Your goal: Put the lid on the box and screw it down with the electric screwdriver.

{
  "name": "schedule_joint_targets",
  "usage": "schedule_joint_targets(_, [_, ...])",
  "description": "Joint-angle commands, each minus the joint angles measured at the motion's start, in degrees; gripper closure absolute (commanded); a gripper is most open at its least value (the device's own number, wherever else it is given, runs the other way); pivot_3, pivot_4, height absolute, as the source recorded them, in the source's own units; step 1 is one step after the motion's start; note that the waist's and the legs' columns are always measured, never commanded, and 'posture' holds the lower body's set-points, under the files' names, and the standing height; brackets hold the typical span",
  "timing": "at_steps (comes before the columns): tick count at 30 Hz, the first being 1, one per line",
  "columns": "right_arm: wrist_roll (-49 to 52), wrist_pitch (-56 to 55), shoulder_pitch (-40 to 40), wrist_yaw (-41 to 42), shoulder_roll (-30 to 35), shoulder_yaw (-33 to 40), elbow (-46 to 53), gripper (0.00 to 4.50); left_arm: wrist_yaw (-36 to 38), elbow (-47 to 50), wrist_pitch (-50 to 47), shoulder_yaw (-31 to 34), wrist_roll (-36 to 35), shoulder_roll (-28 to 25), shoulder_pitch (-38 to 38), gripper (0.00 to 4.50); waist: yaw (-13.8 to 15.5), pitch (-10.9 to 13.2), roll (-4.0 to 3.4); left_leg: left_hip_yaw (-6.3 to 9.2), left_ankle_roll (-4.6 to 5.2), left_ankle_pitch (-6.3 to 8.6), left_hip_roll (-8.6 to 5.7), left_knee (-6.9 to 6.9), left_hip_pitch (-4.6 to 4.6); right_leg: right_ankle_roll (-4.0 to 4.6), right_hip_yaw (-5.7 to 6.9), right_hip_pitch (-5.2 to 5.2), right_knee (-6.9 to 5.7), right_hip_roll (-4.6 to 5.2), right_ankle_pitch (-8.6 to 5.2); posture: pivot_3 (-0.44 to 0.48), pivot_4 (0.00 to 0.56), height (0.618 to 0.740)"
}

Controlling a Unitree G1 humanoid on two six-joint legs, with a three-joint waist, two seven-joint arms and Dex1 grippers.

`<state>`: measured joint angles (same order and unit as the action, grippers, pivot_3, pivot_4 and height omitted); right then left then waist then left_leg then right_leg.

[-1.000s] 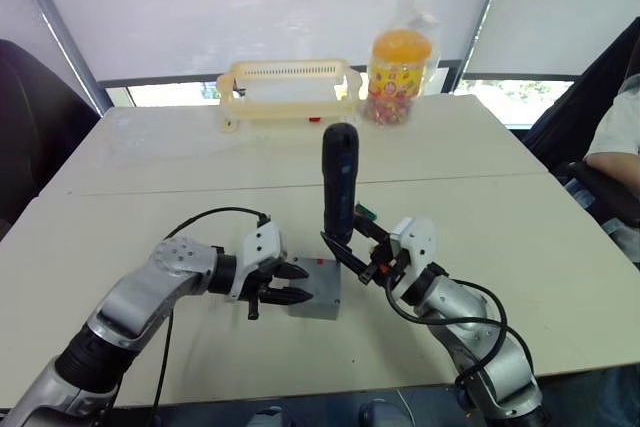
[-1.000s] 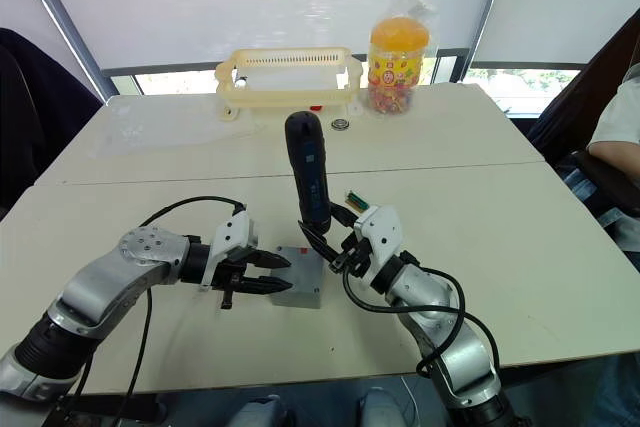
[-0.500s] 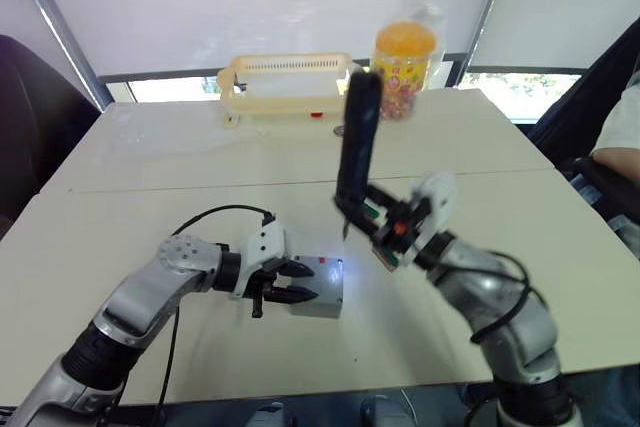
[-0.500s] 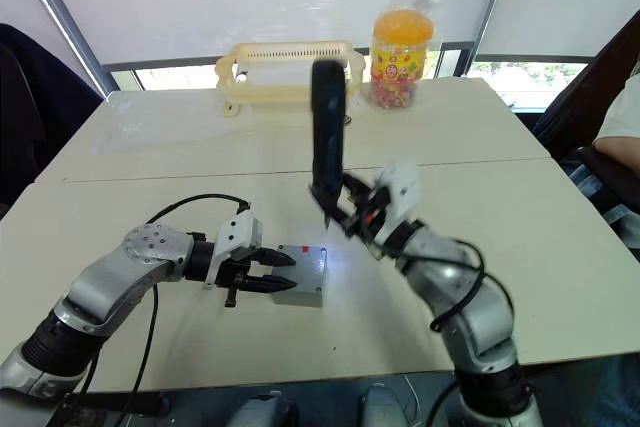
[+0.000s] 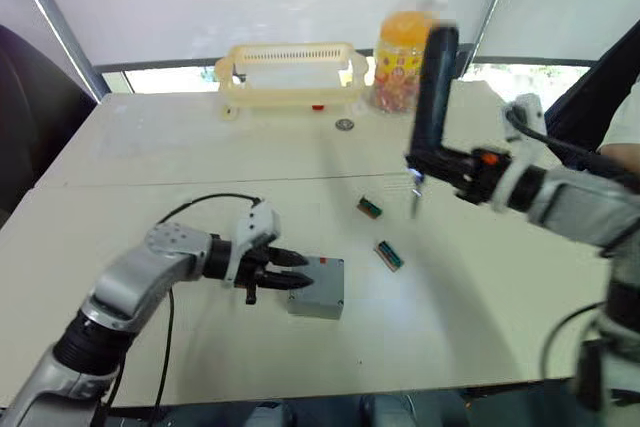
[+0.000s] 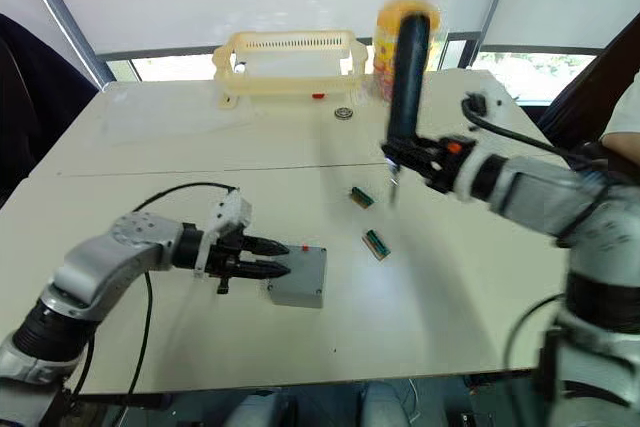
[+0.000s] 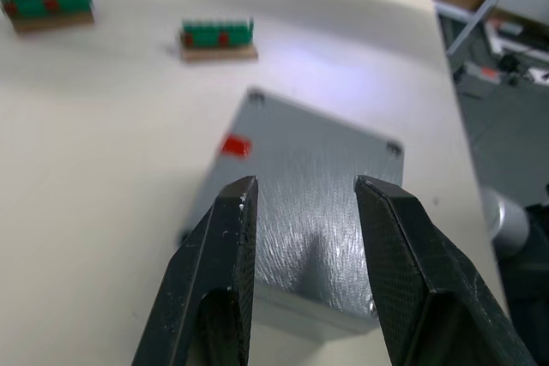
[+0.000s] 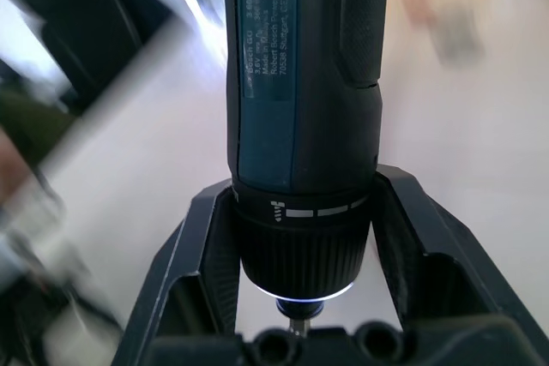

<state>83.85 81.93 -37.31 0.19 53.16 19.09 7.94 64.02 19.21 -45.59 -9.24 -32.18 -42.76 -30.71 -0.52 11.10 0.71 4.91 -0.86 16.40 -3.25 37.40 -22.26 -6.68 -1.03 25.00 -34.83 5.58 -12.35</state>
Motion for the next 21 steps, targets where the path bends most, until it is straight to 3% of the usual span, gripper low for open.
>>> schedule_joint_targets(1, [13.3,8.0,1.3,0.7,12.5,-1.9,-7.5,2.73,3.3,3.8,1.0,1.1,-1.4,-2.5,-4.7,2.71,0.0,0.1,-0.10,-0.09,0.00,0.00,-0.02,0.02,-0.19,-0.18,-0.04,0.29,-0.15,0.03,0.11,0.000,0.150,0.740])
schedule_joint_targets(5, [22.9,7.3,9.3,-0.9,23.2,-6.8,-13.3,2.73,5.4,5.5,4.6,-1.3,1.2,-4.8,-4.8,2.71,-0.5,0.1,-0.18,-0.34,0.40,0.23,0.06,-0.20,-0.25,-0.24,-0.03,0.45,-0.06,0.02,0.06,0.000,0.150,0.740])
schedule_joint_targets(8, [28.8,3.4,15.7,-3.5,27.5,-9.9,-14.2,2.73,4.2,6.0,7.6,-3.1,3.4,-3.5,-3.9,2.71,-0.3,0.1,-0.21,-0.56,0.55,0.31,0.09,-0.20,-0.25,-0.25,-0.04,0.41,0.30,0.00,0.07,0.000,0.150,0.740])
schedule_joint_targets(14, [29.1,-1.4,20.8,-8.1,26.9,-13.6,-12.6,2.73,2.5,7.3,9.2,-5.6,4.8,-0.2,-2.3,2.71,-0.1,0.2,-0.26,-0.57,0.51,0.30,0.07,0.42,-0.28,-0.36,-0.17,0.05,0.51,0.00,0.21,0.000,0.150,0.740])
schedule_joint_targets(21, [26.2,-4.6,18.9,-14.1,24.4,-17.3,-15.2,2.73,0.5,6.0,9.6,-5.4,5.8,1.7,-2.0,2.71,-0.1,0.2,-0.25,-0.57,0.51,0.30,0.04,0.77,-0.21,-0.34,-0.26,-0.24,0.65,0.00,0.39,0.000,0.150,0.740])
